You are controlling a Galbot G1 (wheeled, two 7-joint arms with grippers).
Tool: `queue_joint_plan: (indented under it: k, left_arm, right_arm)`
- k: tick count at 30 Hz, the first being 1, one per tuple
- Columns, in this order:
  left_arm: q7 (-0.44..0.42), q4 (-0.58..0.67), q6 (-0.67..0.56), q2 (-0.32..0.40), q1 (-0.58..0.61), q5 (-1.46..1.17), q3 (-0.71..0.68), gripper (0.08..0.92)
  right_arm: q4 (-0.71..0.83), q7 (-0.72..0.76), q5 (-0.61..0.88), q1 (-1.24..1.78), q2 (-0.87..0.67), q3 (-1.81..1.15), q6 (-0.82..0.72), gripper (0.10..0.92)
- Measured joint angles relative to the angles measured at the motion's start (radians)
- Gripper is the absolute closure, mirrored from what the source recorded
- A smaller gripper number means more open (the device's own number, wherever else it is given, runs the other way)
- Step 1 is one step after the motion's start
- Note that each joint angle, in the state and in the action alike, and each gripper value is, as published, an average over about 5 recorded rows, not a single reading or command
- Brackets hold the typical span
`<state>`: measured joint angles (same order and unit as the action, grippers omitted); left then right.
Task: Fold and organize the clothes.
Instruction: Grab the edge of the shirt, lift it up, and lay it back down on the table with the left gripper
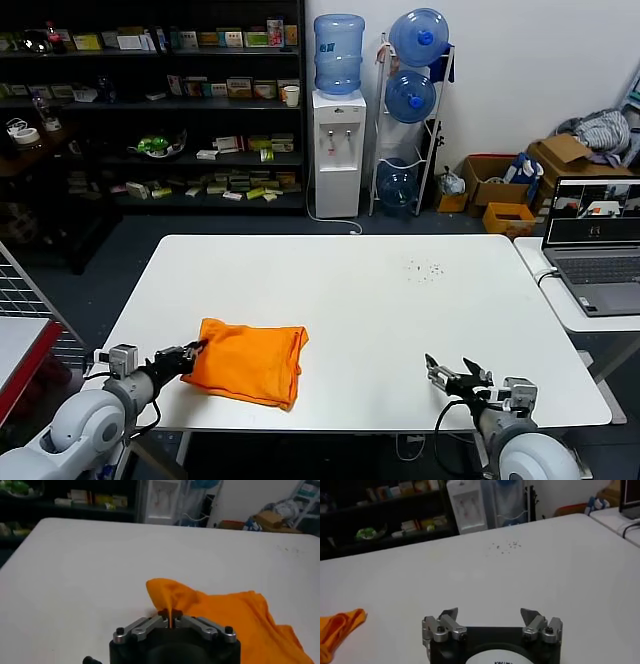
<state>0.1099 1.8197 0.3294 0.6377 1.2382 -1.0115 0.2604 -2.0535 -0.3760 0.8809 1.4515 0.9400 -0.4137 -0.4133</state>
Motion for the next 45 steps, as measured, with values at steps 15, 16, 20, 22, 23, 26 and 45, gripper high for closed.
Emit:
queue_joint_plan:
  k: [15,16,20,22,23,26,45]
  left_arm:
    - [0.084,0.005,-0.013,-0.077,0.136,0.174,0.225,0.876]
    - [0.083,-0.011,-0.017,-0.089,0.138,0.183,0.233,0.876]
    - [0.076,-0.076,-0.031,-0.133,0.143,0.209,0.252,0.876]
    - [0.073,-0.106,-0.036,-0.153,0.147,0.219,0.257,0.876]
    - [0.071,-0.12,-0.039,-0.162,0.148,0.223,0.259,0.876]
    - [0.067,-0.156,-0.047,-0.185,0.15,0.236,0.261,0.876]
    - [0.257,0.042,0.029,0.066,-0.062,-0.043,-0.051,0.876]
  right_arm:
    - [-0.107,0.06,-0.128,0.049,-0.004,-0.056,0.062,0.203]
    - [-0.112,0.063,-0.137,0.055,-0.002,-0.059,0.066,0.203]
    - [-0.123,0.07,-0.169,0.07,0.004,-0.068,0.077,0.203]
    - [-0.126,0.073,-0.182,0.074,0.007,-0.069,0.081,0.203]
    - [-0.127,0.074,-0.188,0.075,0.009,-0.07,0.082,0.203]
    - [-0.129,0.076,-0.203,0.08,0.014,-0.07,0.085,0.203]
    - [-0.14,0.064,-0.256,0.149,0.082,-0.119,0.079,0.203]
